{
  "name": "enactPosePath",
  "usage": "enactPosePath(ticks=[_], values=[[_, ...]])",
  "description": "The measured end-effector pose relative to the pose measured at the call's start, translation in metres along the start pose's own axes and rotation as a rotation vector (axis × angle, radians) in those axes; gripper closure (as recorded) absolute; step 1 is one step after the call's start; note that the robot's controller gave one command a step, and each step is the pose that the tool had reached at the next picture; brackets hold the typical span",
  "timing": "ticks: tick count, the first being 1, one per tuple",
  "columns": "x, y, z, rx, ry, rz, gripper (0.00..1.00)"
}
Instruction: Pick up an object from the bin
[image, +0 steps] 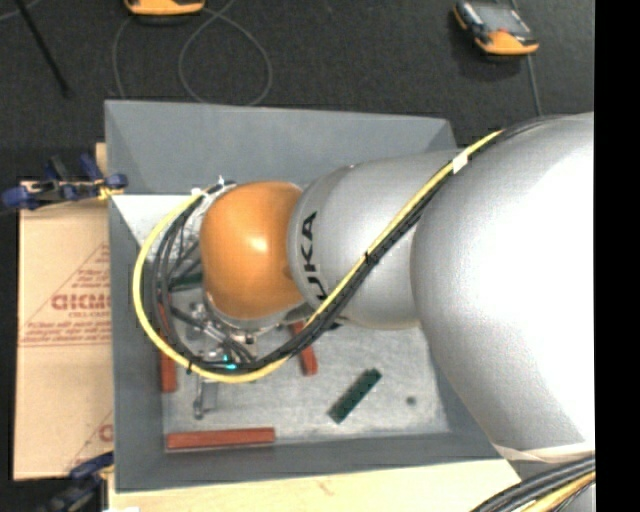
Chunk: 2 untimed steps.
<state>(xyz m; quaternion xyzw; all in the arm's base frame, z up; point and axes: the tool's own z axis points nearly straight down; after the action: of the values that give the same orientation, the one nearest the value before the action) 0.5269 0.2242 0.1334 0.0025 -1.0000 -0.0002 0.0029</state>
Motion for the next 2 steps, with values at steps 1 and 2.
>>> enactPosePath(ticks=[1, 2], values=[[-0.027, 0.005, 0.012, 0.0, -0.011, -0.235, 0.0], [-0.065, -0.054, 0.066, 0.005, -0.008, -0.276, 0.0]])
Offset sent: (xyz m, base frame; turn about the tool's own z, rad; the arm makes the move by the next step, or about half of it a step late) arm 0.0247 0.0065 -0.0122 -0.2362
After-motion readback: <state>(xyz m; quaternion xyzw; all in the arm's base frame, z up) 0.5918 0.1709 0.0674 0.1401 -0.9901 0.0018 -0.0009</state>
